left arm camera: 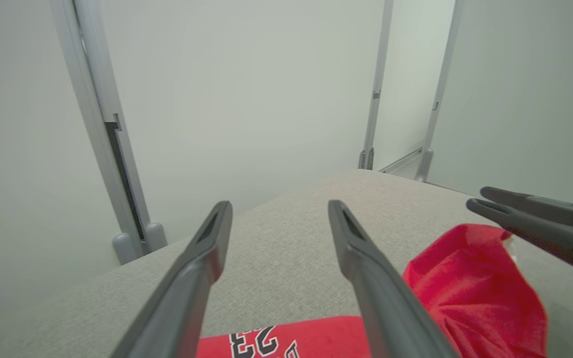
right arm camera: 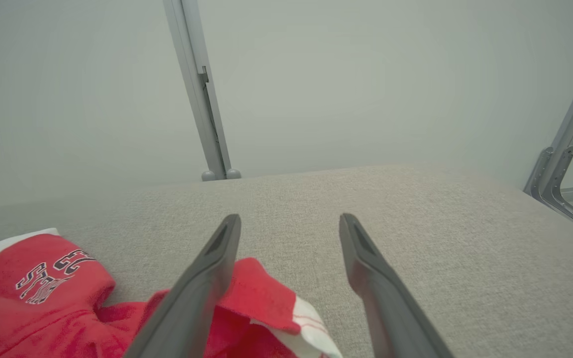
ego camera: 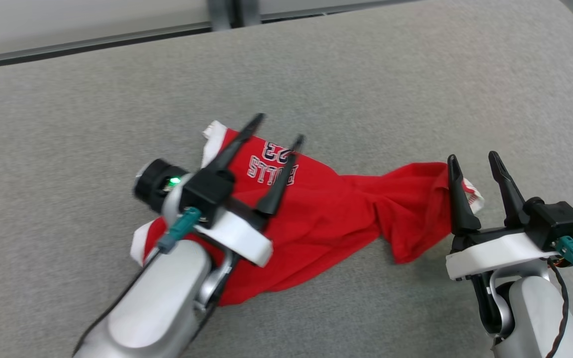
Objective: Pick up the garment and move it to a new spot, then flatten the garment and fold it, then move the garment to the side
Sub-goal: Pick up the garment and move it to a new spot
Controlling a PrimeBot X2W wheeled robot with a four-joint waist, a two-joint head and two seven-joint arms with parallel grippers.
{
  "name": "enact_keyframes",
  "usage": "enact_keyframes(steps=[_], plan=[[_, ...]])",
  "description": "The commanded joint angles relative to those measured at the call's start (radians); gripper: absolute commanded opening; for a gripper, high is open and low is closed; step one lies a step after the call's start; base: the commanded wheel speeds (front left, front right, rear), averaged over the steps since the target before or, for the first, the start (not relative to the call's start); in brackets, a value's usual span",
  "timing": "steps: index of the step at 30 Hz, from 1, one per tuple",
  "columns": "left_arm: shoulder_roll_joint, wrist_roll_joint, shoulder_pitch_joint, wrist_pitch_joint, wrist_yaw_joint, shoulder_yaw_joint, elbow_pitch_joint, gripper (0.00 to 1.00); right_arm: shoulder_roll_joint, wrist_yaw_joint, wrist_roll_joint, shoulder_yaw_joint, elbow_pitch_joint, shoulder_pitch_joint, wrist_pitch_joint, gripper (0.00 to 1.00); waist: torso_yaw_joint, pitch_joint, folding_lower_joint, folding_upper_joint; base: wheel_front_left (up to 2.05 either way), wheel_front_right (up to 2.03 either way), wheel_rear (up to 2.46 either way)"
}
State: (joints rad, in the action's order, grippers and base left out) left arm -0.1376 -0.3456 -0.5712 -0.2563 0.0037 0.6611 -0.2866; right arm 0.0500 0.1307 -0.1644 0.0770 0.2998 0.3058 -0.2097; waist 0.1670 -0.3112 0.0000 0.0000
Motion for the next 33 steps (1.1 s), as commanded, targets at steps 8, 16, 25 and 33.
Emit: enact_keyframes(steps=[8,16,25,33], plan=[[-0.114,-0.058,0.144,-0.009,0.095,-0.221,0.061,1.0,0.011,0.0,0.031,-0.016,-0.057,-0.051,0.056,1.0,-0.132,0.094,0.0,0.0,0.0,0.0,0.0],[-0.16,-0.088,0.3,-0.01,0.077,-0.374,0.099,1.0,0.02,0.0,0.038,-0.016,-0.104,-0.101,0.097,1.0,-0.176,0.14,0.0,0.0,0.0,0.0,0.0],[-0.142,-0.08,0.419,-0.01,0.048,-0.41,0.124,1.0,0.022,0.0,0.03,-0.007,-0.133,-0.173,0.13,1.0,-0.18,0.209,0.0,0.0,0.0,0.0,0.0],[-0.135,-0.07,0.505,-0.01,0.051,-0.404,0.131,1.0,0.025,0.0,0.024,-0.006,-0.163,-0.248,0.162,1.0,-0.173,0.282,0.0,0.0,0.0,0.0,0.0]])
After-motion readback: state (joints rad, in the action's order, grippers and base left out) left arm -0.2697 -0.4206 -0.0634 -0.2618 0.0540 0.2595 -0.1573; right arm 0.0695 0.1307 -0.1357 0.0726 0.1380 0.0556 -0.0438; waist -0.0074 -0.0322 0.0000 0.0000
